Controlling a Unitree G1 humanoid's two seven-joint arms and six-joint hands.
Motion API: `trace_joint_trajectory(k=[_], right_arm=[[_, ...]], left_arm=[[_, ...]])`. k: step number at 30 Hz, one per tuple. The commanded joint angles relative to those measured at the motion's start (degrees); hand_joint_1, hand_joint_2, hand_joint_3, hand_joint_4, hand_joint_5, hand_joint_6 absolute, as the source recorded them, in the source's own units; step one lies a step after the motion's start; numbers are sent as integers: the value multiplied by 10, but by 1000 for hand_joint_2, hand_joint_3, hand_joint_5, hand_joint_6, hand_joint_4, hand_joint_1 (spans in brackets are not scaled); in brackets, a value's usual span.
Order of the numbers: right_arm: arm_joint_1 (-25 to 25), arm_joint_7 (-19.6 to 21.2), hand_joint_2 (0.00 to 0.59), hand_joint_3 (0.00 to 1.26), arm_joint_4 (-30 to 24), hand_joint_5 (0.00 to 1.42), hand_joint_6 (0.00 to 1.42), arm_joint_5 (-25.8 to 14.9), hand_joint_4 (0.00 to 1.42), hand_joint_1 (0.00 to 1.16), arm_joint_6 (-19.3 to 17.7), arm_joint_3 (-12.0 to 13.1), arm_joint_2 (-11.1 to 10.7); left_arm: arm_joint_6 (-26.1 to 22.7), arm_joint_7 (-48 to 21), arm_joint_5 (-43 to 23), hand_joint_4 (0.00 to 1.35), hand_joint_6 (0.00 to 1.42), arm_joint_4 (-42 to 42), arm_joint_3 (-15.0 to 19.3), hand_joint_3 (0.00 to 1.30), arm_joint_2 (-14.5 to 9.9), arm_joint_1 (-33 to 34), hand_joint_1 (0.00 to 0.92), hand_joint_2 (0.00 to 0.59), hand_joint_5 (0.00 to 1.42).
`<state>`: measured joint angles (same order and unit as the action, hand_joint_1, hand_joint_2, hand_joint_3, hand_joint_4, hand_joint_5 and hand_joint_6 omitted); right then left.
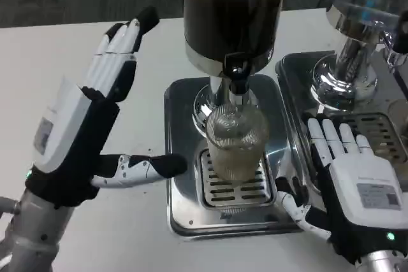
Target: Grasp the cup under the faucet to collect the drink, then remove the cup.
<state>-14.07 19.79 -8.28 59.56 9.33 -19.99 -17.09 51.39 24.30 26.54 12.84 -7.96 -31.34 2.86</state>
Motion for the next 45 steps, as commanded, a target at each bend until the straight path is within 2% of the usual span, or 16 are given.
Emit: trace_joint_trajectory(k=[1, 7, 14, 21, 31, 41, 45], right_arm=[[1, 1, 385, 0, 4, 0, 34, 4, 0, 342, 2, -3, 2], [-5, 7, 385, 0, 1, 0, 34, 8, 0, 346, 10, -6, 9], [-10, 12, 389, 0, -3, 0, 34, 17, 0, 348, 19, -12, 20], [-19, 18, 396, 0, -6, 0, 34, 19, 0, 353, 25, -9, 27], [-18, 17, 400, 0, -4, 0, 41, 17, 0, 359, 21, -9, 27], [-14, 16, 401, 0, 3, 0, 47, 11, 0, 362, 19, -9, 29], [-13, 17, 401, 0, 4, 0, 48, 10, 0, 363, 19, -8, 30]], left_arm=[[34, -60, -29, 0, 0, 7, -6, 0, 8, 18, 0, 62, 23], [63, -142, -76, 0, 0, 76, -31, 0, 40, 77, 0, 80, 25], [75, -212, -137, 0, 15, 164, -39, 0, 88, 123, 0, 95, 63], [87, -277, -193, 0, 71, 220, -36, 34, 122, 150, 0, 110, 117], [116, -319, -200, 3, 133, 198, -29, 101, 136, 124, 0, 120, 176], [133, -323, -168, 25, 153, 178, -18, 124, 133, 105, 0, 124, 200], [146, -312, -124, 35, 169, 171, -8, 135, 127, 100, 0, 128, 217]])
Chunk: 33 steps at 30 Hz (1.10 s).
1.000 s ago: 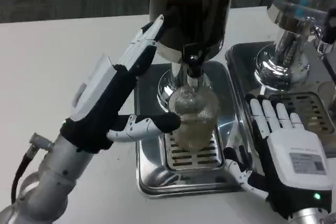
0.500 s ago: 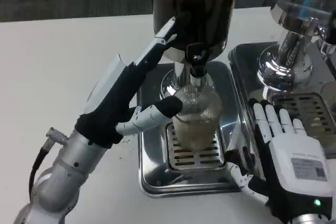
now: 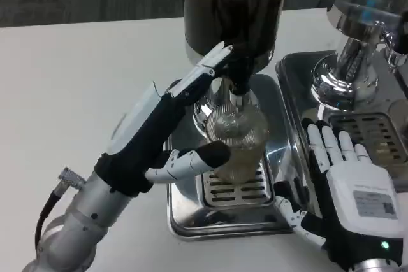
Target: Grasp the cup under the faucet to collect the drink, then remove the cup.
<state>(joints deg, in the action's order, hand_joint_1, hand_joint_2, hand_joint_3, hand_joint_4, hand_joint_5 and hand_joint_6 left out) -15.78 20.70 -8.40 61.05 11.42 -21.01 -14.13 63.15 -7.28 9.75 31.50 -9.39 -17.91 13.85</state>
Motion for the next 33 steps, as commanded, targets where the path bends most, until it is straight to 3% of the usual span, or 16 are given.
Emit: trace_joint_trajectory(k=[1, 15, 25, 33], right_arm=[[4, 8, 401, 0, 5, 0, 48, -5, 0, 363, -2, 3, 1], [10, 10, 401, 0, 14, 0, 62, -10, 0, 364, -4, 2, 3], [13, 13, 397, 0, 19, 0, 64, -12, 0, 370, -3, 1, 4], [17, 17, 364, 0, 22, 0, 87, -24, 0, 412, -8, 4, 5]], left_arm=[[32, 7, 55, 35, 170, -17, 8, 135, -9, -11, 0, 128, 219], [59, 96, 216, 68, 206, -45, 32, 173, -36, -16, 0, 136, 251], [52, 189, 333, 79, 212, -79, 21, 195, -64, -17, 0, 142, 264], [37, 242, 374, 88, 226, -89, 3, 198, -85, -17, 0, 143, 265]])
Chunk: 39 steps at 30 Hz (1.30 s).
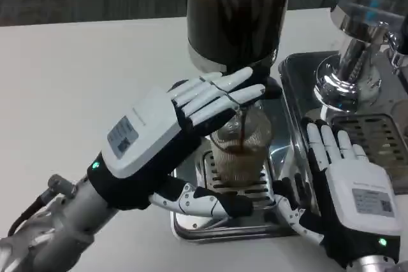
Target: Grasp the cup under the faucet to collect the drink, then remove the cup.
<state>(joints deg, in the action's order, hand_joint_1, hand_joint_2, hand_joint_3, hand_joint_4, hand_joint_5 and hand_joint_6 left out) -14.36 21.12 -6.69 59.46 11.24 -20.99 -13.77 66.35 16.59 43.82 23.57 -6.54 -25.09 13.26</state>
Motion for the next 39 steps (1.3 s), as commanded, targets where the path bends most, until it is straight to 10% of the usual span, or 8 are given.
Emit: trace_joint_trajectory(k=[1, 12, 26, 39], right_arm=[[3, 14, 353, 0, 4, 0, 92, -16, 0, 423, -9, 6, 3], [8, 0, 297, 0, 8, 0, 149, -147, 0, 464, -78, 49, 4], [61, -119, 228, 0, 94, 0, 194, -374, 0, 616, -241, 93, -5], [96, -187, 190, 0, 127, 0, 118, -400, 0, 628, -261, 93, -5]], left_arm=[[3, 8, 36, 89, 226, -9, -28, 200, -15, -11, 0, 143, 265], [-22, 47, 53, 91, 230, -4, -59, 205, -39, -4, 0, 149, 265], [-39, 82, 64, 91, 220, 2, -95, 217, -62, 3, 0, 153, 267], [-48, 91, 50, 99, 219, -1, -104, 224, -65, 1, 0, 160, 280]])
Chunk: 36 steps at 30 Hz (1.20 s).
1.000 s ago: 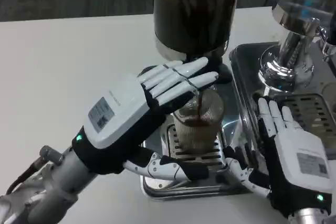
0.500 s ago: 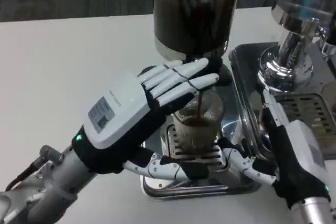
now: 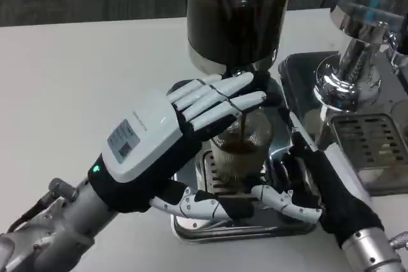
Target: Grasp the cup under the faucet to collect the drink, then remove the cup.
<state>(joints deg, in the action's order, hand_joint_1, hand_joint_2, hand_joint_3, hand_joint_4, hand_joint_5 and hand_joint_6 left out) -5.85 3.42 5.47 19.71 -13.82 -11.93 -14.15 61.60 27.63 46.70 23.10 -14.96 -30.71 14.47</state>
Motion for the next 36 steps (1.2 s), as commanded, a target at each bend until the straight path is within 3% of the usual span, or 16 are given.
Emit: trace_joint_trajectory(k=[1, 23, 36], right_arm=[[14, -13, 185, 0, 7, 0, 105, -3, 0, 628, -9, 2, 0], [83, -51, 177, 0, 72, 0, 98, -23, 0, 618, -16, -3, 26], [95, -36, 189, 0, 95, 0, 97, -5, 0, 625, -24, -14, 33]], left_arm=[[0, -20, 19, 99, 219, 4, -20, 224, -8, -12, 0, 161, 280], [-8, -21, 5, 111, 219, 2, -18, 237, -11, -18, 0, 166, 294], [-13, -21, -10, 82, 198, 0, -9, 238, -17, -22, 0, 189, 284]])
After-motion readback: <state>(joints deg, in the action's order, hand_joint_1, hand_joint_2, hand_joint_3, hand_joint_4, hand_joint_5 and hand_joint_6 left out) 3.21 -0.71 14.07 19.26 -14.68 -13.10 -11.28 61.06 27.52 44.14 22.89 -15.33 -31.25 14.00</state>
